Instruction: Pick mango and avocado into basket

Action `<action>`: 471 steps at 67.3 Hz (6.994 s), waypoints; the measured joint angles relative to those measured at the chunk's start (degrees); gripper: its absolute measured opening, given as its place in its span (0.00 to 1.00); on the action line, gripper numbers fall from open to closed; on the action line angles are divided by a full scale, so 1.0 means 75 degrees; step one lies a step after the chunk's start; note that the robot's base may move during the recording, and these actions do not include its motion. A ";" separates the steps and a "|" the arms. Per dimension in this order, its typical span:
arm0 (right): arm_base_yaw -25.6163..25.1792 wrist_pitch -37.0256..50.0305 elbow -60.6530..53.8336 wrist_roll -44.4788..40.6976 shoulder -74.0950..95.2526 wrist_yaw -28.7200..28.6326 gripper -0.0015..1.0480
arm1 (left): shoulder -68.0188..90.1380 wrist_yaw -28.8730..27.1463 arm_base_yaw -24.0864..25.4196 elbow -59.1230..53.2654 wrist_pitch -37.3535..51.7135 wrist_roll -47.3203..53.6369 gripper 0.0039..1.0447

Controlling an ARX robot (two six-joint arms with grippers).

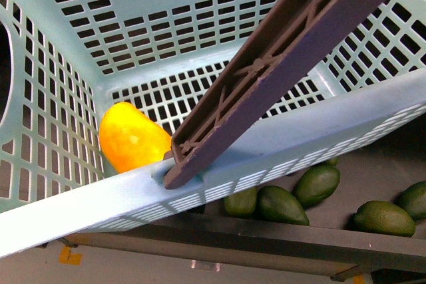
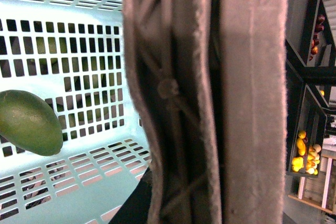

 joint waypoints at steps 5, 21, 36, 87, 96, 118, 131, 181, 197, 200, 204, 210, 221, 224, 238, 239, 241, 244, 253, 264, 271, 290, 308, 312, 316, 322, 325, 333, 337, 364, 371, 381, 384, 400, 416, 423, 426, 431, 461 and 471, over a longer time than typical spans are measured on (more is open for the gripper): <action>-0.0003 -0.0157 -0.0134 0.0003 -0.0283 0.0000 0.02 | 0.0000 0.0003 0.0000 0.0000 0.0000 0.0009 0.13; -0.0006 -0.0758 -0.0434 0.0000 -0.1204 0.0000 0.02 | 0.0000 0.0012 0.0000 0.0000 0.0000 0.0006 0.13; -0.0006 -0.0941 -0.0726 -0.0003 -0.1807 -0.0006 0.02 | 0.0000 0.0017 0.0000 0.0000 0.0000 0.0006 0.13; -0.0006 -0.3101 -0.0726 0.0000 -0.4033 -0.0017 0.02 | 0.0000 0.0015 -0.0003 0.0000 0.0000 0.0009 0.13; -0.0006 -0.3328 -0.0726 0.0000 -0.4264 -0.0015 0.02 | 0.0000 0.0015 0.0000 0.0000 0.0000 0.0006 0.13; -0.0006 -0.4660 -0.0726 -0.0020 -0.5546 -0.0006 0.04 | 0.0000 0.0020 -0.0003 0.0000 0.0000 0.0006 0.13; -0.0006 -0.4663 -0.0726 -0.0017 -0.5560 -0.0006 0.36 | 0.0000 0.0012 0.0000 0.0000 0.0000 0.0012 0.13; -0.0006 -0.4666 -0.0723 -0.0017 -0.5563 -0.0006 0.92 | -0.0160 -0.2996 0.0699 -0.1550 0.2022 -0.3206 0.13; -0.0006 -0.4666 -0.0723 -0.0015 -0.5563 0.0003 0.92 | 0.0959 -0.2390 0.1839 -0.1338 0.2495 -0.3494 0.13; -0.0006 -0.4666 -0.0723 -0.0017 -0.5563 0.0000 0.92 | 0.1343 -0.2366 0.2095 -0.1081 0.2544 -0.3532 0.13; -0.0006 -0.4666 -0.0723 -0.0015 -0.5563 0.0000 0.92 | 0.1795 -0.2363 0.2396 -0.0702 0.2600 -0.3605 0.13; -0.0006 -0.4666 -0.0723 -0.0015 -0.5563 0.0000 0.92 | 0.2413 -0.2492 0.2774 -0.0052 0.2634 -0.3660 0.13; -0.0006 -0.4666 -0.0723 -0.0015 -0.5563 0.0000 0.92 | 0.3707 -0.2637 0.3185 0.1492 0.2465 -0.3666 0.13; -0.0006 -0.4666 -0.0723 -0.0015 -0.5563 0.0000 0.92 | 0.4016 -0.2637 0.3241 0.1839 0.2381 -0.3678 0.13; -0.0006 -0.4666 -0.0723 -0.0015 -0.5563 0.0000 0.92 | 0.5630 -0.2984 0.3462 0.3628 0.1411 -0.4036 0.13; -0.0006 -0.4666 -0.0723 -0.0015 -0.5563 0.0000 0.92 | 0.5712 -0.2999 0.3480 0.3724 0.1361 -0.4054 0.13; -0.0006 -0.4666 -0.0723 -0.0017 -0.5563 0.0000 0.92 | 0.5826 -0.3019 0.3509 0.3841 0.1323 -0.4054 0.13; -0.0006 -0.4666 -0.0723 -0.0017 -0.5563 0.0000 0.92 | 0.6024 -0.3019 0.3558 0.4030 0.1285 -0.4025 0.13; -0.0006 -0.4666 -0.0726 -0.0017 -0.5563 0.0000 0.92 | 0.6269 -0.3048 0.3628 0.4226 0.1128 -0.3818 0.13; -0.0006 -0.4666 -0.0723 -0.0017 -0.5563 0.0000 0.92 | 0.6391 -0.3048 0.3585 0.4258 0.1008 -0.3829 0.20; -0.0006 -0.4666 -0.0723 -0.0015 -0.5563 0.0000 0.92 | 0.6391 -0.3127 0.3523 0.4366 0.0927 -0.3835 0.41; -0.0006 -0.4666 -0.0723 -0.0015 -0.5563 0.0000 0.92 | 0.5333 -0.3299 0.3465 0.3077 0.0717 -0.4118 0.92; -0.0006 -0.4666 -0.0723 -0.0015 -0.5563 -0.0003 0.92 | 0.1684 -0.3095 0.3593 -0.1037 0.2261 -0.3051 0.87; -0.0006 -0.4666 -0.0723 -0.0017 -0.5566 0.0000 0.92 | 0.0600 -0.2229 0.3646 -0.3066 0.5712 -0.0297 0.73; -0.0006 -0.4666 -0.0726 -0.0017 -0.5563 -0.0003 0.92 | -0.0166 -0.2014 0.3684 -0.4558 0.8332 0.2611 0.61; -0.0006 -0.4666 -0.0726 -0.0015 -0.5569 0.0000 0.92 | -0.0982 -0.1888 0.3847 -0.5977 1.0217 0.5622 0.42; -0.0006 -0.4666 -0.0723 -0.0017 -0.5566 0.0000 0.92 | -0.1265 -0.1830 0.3940 -0.6499 1.0445 0.6580 0.32; -0.0006 -0.4666 -0.0726 -0.0017 -0.5569 0.0000 0.92 | -0.1953 -0.1652 0.4118 -0.7612 1.0582 0.7423 0.04; -0.0006 -0.4666 -0.0723 -0.0017 -0.5569 0.0000 0.92 | -0.2326 -0.1600 0.4176 -0.7950 1.0605 0.7539 0.02; -0.0006 -0.4666 -0.0723 -0.0015 -0.5569 0.0000 0.92 | -0.4881 -0.1040 0.4727 -0.9602 0.9722 0.7676 0.02; -0.0006 -0.4666 -0.0723 -0.0017 -0.5569 -0.0003 0.92 | -0.5164 -0.1046 0.4730 -1.0057 0.9882 0.7676 0.02; -0.0006 -0.4666 -0.0723 -0.0017 -0.5569 0.0000 0.92 | -0.6286 -0.1043 0.4730 -1.0229 0.8956 0.7685 0.02; -0.0006 -0.4666 -0.0723 -0.0017 -0.5569 0.0000 0.92 | -0.6618 -0.1043 0.4730 -1.0276 0.8676 0.7691 0.02; -0.0006 -0.4666 -0.0723 -0.0015 -0.5569 0.0000 0.92 | -0.8119 -0.1043 0.4730 -1.0279 0.7286 0.7697 0.02; -0.0006 -0.4666 -0.0723 -0.0017 -0.5569 0.0000 0.92 | -0.9282 -0.1043 0.4730 -1.0282 0.6172 0.7697 0.02; -0.0006 -0.4666 -0.0723 -0.0017 -0.5569 0.0000 0.92 | -0.9681 -0.1043 0.4730 -1.0282 0.5785 0.7699 0.02; -0.0006 -0.4666 -0.0726 -0.0017 -0.5569 0.0000 0.92 | -0.9841 -0.1043 0.4730 -1.0282 0.5625 0.7697 0.02; -0.0006 -0.4666 -0.0723 -0.0017 -0.5569 0.0000 0.92 | -1.0066 -0.1043 0.4730 -1.0282 0.5400 0.7699 0.02; -0.0006 -0.4666 -0.0723 -0.0015 -0.5569 0.0000 0.92 | -1.1963 -0.1043 0.4730 -1.0279 0.3468 0.7702 0.02; -0.0006 -0.4666 -0.0723 -0.0017 -0.5569 0.0000 0.92 | -1.1966 -0.1043 0.4730 -1.0279 0.3462 0.7702 0.02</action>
